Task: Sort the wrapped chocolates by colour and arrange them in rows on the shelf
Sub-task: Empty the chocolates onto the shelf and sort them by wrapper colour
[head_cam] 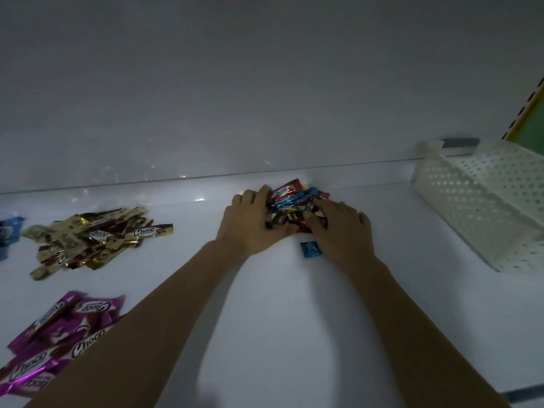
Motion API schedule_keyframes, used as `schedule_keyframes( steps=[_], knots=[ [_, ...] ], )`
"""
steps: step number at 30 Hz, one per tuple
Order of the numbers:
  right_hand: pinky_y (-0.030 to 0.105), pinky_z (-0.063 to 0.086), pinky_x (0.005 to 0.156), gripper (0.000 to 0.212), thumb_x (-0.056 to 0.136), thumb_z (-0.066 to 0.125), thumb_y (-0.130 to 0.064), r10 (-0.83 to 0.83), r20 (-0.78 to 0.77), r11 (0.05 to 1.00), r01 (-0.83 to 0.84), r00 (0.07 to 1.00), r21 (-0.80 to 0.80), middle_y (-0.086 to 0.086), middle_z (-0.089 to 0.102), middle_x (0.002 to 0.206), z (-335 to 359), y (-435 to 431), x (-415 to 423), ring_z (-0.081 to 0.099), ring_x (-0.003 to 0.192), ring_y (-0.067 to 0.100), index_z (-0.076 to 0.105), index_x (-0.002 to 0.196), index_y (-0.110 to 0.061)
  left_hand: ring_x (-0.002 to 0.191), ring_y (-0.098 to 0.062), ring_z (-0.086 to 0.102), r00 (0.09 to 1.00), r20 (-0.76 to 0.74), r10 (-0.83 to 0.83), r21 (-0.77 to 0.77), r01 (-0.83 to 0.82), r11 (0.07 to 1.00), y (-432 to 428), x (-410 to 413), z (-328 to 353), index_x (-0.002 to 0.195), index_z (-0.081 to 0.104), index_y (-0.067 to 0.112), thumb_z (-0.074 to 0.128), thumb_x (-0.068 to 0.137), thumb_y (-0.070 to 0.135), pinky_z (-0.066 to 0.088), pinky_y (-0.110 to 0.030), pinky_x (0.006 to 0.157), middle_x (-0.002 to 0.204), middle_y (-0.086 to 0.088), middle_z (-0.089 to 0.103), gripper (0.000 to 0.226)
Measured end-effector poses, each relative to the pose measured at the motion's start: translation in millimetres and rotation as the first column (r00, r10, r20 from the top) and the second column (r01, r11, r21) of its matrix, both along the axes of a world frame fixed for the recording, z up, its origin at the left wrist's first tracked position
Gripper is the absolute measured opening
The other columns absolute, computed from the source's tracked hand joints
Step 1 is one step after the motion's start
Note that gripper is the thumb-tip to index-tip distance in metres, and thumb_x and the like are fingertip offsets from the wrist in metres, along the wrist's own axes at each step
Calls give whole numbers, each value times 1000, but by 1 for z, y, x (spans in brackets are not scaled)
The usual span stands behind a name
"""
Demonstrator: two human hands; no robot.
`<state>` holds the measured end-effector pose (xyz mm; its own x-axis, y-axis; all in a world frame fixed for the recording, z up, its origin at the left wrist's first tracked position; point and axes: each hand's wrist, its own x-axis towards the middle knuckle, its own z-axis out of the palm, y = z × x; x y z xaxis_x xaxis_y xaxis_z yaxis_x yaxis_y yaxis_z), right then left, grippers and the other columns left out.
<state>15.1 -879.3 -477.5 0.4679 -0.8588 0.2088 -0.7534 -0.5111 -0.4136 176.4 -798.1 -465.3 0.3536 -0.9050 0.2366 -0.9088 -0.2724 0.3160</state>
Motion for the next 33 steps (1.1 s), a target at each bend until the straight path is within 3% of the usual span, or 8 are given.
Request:
schedule_keyframes(
  steps=[4, 8, 15, 23, 25, 27, 29, 33],
  knots=[
    [42, 29, 108, 43, 97, 39, -45, 29, 59, 999, -28, 998, -26, 4, 54, 132, 4, 4, -2, 47, 123, 24, 51, 131, -22, 122, -23, 37, 999, 39, 29, -40, -28, 999, 2, -16, -8, 135, 50, 25, 40, 69, 76, 32, -37, 99, 128, -2, 49, 84],
    [37, 31, 105, 41, 98, 39, -42, 48, 80, 998, -45, 996, -34, 4, 53, 132, 5, 7, -1, 47, 119, 23, 51, 130, -19, 121, -22, 42, 1000, -29, -4, -68, 2, 998, 2, -14, -13, 127, 51, 22, 53, 79, 72, 33, -37, 100, 130, 0, 51, 69],
    [39, 33, 104, 48, 94, 46, -35, 80, 145, 993, -66, 986, -101, 4, 52, 133, 7, 12, 3, 49, 118, 23, 41, 141, -24, 101, -21, 60, 996, 37, -85, -250, 92, 964, 9, -18, -12, 122, 62, 21, 61, 89, 47, 43, -28, 72, 114, 0, 64, 42],
    [36, 31, 101, 42, 97, 45, -42, 178, -29, 977, -180, 984, -111, 3, 46, 139, 4, 14, 3, 45, 120, 23, 51, 134, -26, 84, -27, 62, 986, 44, 160, -142, -152, 978, 16, -20, 0, 116, 50, 15, 36, 101, 35, 39, -30, 62, 95, -4, 67, 28],
    [38, 31, 102, 44, 96, 41, -45, 168, -19, 976, -169, 986, -138, 5, 49, 137, 6, 15, 2, 47, 119, 25, 53, 133, -25, 82, -30, 60, 977, -71, 203, -155, -212, 965, 22, -21, 6, 109, 51, 14, 34, 102, 33, 38, -32, 62, 91, -6, 66, 26],
    [40, 35, 99, 55, 90, 33, -52, 169, 16, 970, -163, 986, -181, 8, 56, 130, 11, 17, 1, 51, 115, 28, 59, 127, -21, 81, -31, 60, 930, -305, 205, -220, -278, 935, 32, -20, 9, 101, 53, 13, 34, 103, 31, 42, -34, 64, 86, -5, 64, 26],
    [36, 44, 86, 56, 89, 29, -56, 213, 164, 967, -183, 963, -177, 6, 65, 110, 19, 26, -1, 59, 100, 25, 65, 113, -21, 77, -31, 61, 843, -516, 151, -277, -331, 902, 44, -19, 11, 89, 53, 17, 35, 102, 32, 48, -40, 69, 76, 0, 61, 27],
    [24, 50, 56, 22, 94, 52, -39, 295, 532, 877, -446, 793, 179, 1, 67, 70, 45, 67, 17, 63, 59, 7, 62, 82, -24, 67, -24, 57, 773, -622, 128, -328, -405, 853, 71, -22, 22, 80, 53, 25, 37, 101, 35, 50, -43, 73, 67, 6, 58, 27]
  ],
)
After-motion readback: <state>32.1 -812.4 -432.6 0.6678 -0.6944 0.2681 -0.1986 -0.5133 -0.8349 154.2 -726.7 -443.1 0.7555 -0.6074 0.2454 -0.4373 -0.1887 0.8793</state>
